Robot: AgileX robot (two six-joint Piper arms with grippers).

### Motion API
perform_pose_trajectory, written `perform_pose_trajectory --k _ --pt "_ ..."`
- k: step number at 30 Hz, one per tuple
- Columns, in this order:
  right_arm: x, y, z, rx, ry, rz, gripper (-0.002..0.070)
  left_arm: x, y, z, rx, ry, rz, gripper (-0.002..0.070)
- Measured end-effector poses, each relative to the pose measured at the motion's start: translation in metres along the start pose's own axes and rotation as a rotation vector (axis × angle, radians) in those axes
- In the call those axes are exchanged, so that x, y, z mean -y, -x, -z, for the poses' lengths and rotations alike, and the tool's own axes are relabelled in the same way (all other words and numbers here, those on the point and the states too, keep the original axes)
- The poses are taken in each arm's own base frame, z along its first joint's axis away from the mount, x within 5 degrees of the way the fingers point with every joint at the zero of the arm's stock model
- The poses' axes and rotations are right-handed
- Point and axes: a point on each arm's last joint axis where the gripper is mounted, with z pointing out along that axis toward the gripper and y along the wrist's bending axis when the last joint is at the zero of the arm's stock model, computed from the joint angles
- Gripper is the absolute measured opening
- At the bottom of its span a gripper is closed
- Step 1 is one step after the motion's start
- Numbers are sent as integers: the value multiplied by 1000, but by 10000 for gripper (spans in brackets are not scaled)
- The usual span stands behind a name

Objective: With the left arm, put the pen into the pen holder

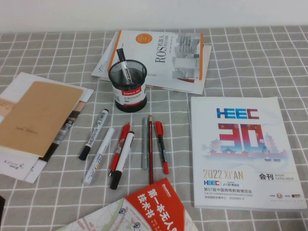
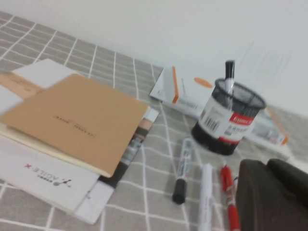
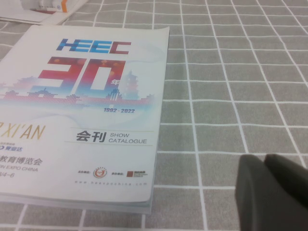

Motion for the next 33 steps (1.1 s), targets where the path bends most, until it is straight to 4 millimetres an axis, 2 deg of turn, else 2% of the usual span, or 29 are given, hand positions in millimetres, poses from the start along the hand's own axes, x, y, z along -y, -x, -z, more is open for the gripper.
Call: perform_pose_trajectory --k 15,19,26,33 --pt "0 0 0 0 0 0 -14 2 3 -1 -10 -13 127 -3" --pt "0 0 0 0 0 0 -14 13 23 -5 -96 -18 151 -3" --pt "0 0 0 0 0 0 -14 29 53 -31 -356 -21 72 -3" --pt "0 0 0 0 0 0 -14 45 80 -76 -678 -79 -43 -2"
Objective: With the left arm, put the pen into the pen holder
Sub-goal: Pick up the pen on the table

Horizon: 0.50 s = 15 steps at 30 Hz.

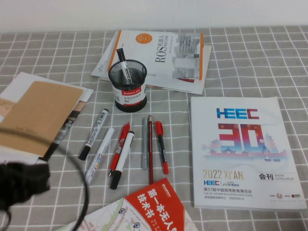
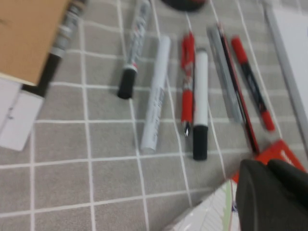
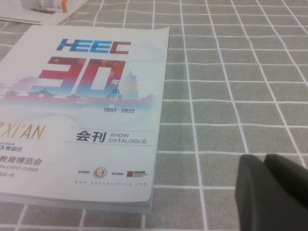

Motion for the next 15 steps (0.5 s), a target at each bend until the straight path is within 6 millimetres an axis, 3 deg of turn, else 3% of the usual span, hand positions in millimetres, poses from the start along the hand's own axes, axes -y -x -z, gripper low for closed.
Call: perform_pose_trajectory --k 7,15 --pt "0 0 0 0 0 0 -14 0 57 -37 -192 -22 -73 -3" --pt "0 0 0 0 0 0 -14 -7 104 -91 -362 9 -145 -3"
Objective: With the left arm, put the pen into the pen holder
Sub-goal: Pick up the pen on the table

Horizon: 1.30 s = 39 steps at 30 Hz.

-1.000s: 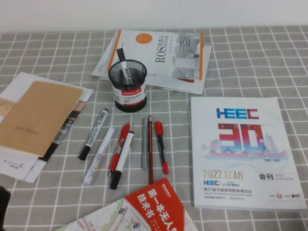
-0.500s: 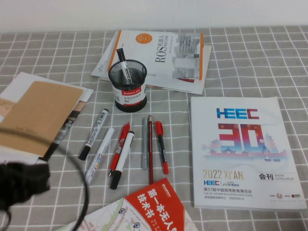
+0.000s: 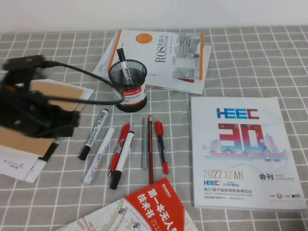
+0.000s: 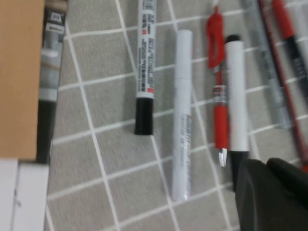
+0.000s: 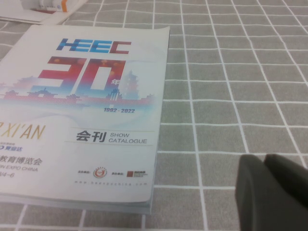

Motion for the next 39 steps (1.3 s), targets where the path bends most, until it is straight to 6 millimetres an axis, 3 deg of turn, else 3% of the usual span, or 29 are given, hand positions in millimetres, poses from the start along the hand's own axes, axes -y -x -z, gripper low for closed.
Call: perform_pose_trajectory --k 6,15,17,20,23,26,33,39 --pt "0 0 0 0 0 0 -14 8 29 -42 -157 56 -71 -3" --pt "0 0 0 0 0 0 -14 -2 68 -84 -292 72 -94 2" --pt "0 0 0 0 0 0 -14 -5 76 -93 -299 69 -119 39" --pt "0 0 0 0 0 0 -14 -8 85 -106 -311 64 -153 157" --pt "0 0 0 0 0 0 -14 -13 88 -120 -337 77 -171 250" --pt "0 0 0 0 0 0 -14 -19 87 -130 -364 101 -190 279" --pt "0 0 0 0 0 0 -14 -27 81 -154 -409 113 -197 289" --pt "0 0 0 0 0 0 -14 -31 83 -160 -384 132 -220 258"
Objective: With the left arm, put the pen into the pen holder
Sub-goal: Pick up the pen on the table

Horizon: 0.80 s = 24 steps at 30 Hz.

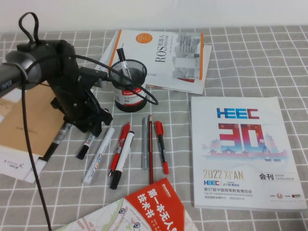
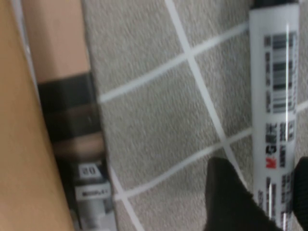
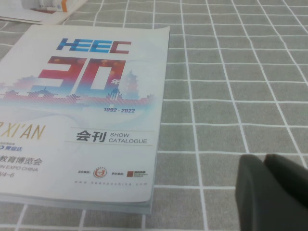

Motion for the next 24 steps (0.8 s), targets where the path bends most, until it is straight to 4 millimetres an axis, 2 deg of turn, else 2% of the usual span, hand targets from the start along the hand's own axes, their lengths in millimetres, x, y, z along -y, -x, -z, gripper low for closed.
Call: perform_pose_trajectory --k 6,21,24 --pt "0 0 0 0 0 0 -14 -1 1 -1 7 6 -17 216" --pt "0 0 0 0 0 0 -14 -1 1 -7 -40 16 -61 204" --pt "0 0 0 0 0 0 -14 0 1 -7 -48 40 -87 133"
